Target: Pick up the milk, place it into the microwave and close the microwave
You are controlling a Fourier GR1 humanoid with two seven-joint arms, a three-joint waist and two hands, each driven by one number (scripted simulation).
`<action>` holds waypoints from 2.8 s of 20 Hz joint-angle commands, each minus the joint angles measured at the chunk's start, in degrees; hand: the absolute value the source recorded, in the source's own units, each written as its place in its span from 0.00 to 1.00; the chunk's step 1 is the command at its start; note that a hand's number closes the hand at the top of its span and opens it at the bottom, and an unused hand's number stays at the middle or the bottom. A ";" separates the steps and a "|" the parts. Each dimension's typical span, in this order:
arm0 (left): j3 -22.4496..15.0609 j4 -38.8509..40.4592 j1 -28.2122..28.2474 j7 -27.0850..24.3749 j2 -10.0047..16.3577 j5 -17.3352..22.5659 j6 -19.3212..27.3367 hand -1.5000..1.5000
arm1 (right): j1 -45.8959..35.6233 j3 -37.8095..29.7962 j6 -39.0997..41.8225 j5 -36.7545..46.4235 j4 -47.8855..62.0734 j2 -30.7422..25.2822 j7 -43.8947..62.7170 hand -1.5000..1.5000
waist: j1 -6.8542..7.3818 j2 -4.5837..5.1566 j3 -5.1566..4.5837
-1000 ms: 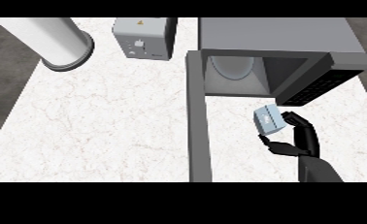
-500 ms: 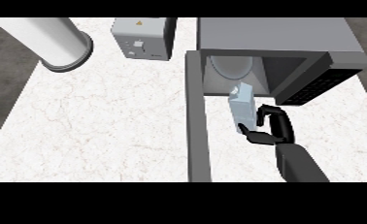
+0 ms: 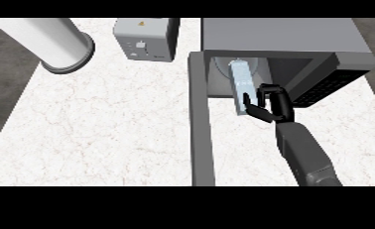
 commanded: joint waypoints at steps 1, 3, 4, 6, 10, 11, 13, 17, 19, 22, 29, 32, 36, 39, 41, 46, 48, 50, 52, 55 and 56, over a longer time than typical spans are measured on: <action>0.64 3.68 -3.42 -0.42 -0.18 -3.16 -2.73 0.00 | -5.29 -0.67 -1.34 -0.41 1.61 -1.26 2.79 1.00 | 0.18 0.18 0.00; -1.17 -2.34 -1.95 2.81 -0.87 -1.94 1.39 0.00 | -6.50 -0.33 -4.11 0.48 3.67 -0.22 2.80 1.00 | 0.58 0.32 0.05; 0.71 -3.29 -0.52 2.83 1.11 1.67 1.32 0.00 | -9.42 -0.76 -3.60 0.17 3.29 -1.95 5.96 1.00 | 0.97 0.30 0.06; 0.58 -0.79 -2.47 2.64 1.13 -0.06 1.07 0.00 | -12.37 -0.92 -2.28 0.13 4.25 -4.18 9.87 1.00 | 0.83 0.37 0.04; -0.34 3.33 -5.01 0.59 -0.23 -2.35 -3.21 0.00 | -12.53 -1.14 -2.67 1.01 7.40 -6.45 7.54 1.00 | 2.25 1.13 0.09; -0.12 2.43 -6.24 1.52 1.13 -3.35 -1.40 0.00 | -13.53 -1.72 -2.13 0.48 7.78 -7.04 8.48 1.00 | 2.21 1.28 0.13; -0.39 3.32 -6.99 1.42 1.39 -2.48 -1.49 0.00 | -16.46 -1.40 -3.27 0.95 7.93 -7.71 11.16 1.00 | 2.53 1.33 0.11; -0.58 2.64 -9.23 2.12 3.40 -1.31 0.64 0.00 | -19.36 -0.12 -10.52 2.90 8.66 -5.87 13.48 1.00 | 3.41 1.84 0.15; -0.96 2.16 -9.89 2.06 3.63 -1.68 0.42 0.00 | -19.99 0.50 -10.95 4.07 8.66 -10.54 13.99 1.00 | 4.34 2.68 0.21; -0.41 3.59 -10.29 2.35 4.50 -0.75 1.09 0.00 | -21.87 0.47 -14.32 4.58 9.64 -11.38 16.89 1.00 | 5.06 2.76 0.20; -1.34 4.12 -12.68 2.57 5.83 -1.25 0.79 0.00 | -22.10 -0.41 -17.44 4.23 10.33 -13.16 17.27 1.00 | 6.67 4.00 0.34; -1.19 3.64 -12.30 2.47 5.49 -1.48 0.46 0.00 | -20.91 -0.02 -19.33 4.74 10.53 -14.20 16.45 1.00 | 7.28 3.96 0.36; -1.82 4.52 -13.58 3.17 6.61 -1.06 1.22 0.00 | -22.07 -1.09 -20.70 3.55 10.69 -14.15 17.57 1.00 | 7.46 4.16 0.37; -1.75 5.62 -14.07 2.89 6.89 -1.65 0.30 0.00 | -22.27 -0.99 -20.23 3.55 10.72 -15.80 17.26 1.00 | 8.23 4.84 0.36; -2.20 6.08 -14.40 2.80 6.73 -2.22 -0.30 0.00 | -23.05 -1.20 -21.17 3.20 11.03 -15.16 17.83 1.00 | 8.48 4.67 0.29; -1.76 6.07 -14.81 3.15 7.92 -1.79 -0.09 0.00 | -22.21 -1.40 -21.12 2.67 11.69 -16.42 16.63 1.00 | 9.37 4.87 0.43; -1.74 6.65 -15.96 2.76 7.65 -2.88 0.47 0.00 | -22.75 -1.71 -20.14 2.13 11.69 -17.01 16.25 1.00 | 8.79 5.13 0.42; -1.68 6.93 -16.80 2.95 8.37 -3.61 0.69 0.00 | -23.69 -1.48 -21.41 2.16 12.28 -16.12 16.86 1.00 | 9.05 5.23 0.39; -1.52 7.25 -16.65 2.84 8.45 -3.92 0.09 0.00 | -22.45 -1.71 -20.66 1.78 12.41 -17.00 15.44 1.00 | 9.13 5.45 0.46; -1.56 6.11 -17.27 2.79 8.87 -4.44 0.11 0.00 | -23.23 -1.86 -20.78 1.55 12.43 -17.73 15.97 1.00 | 9.95 5.83 0.60; -1.75 7.30 -17.58 3.20 9.36 -5.18 -0.04 0.00 | -24.14 -1.31 -21.20 2.06 12.42 -16.98 16.22 1.00 | 9.79 5.84 0.47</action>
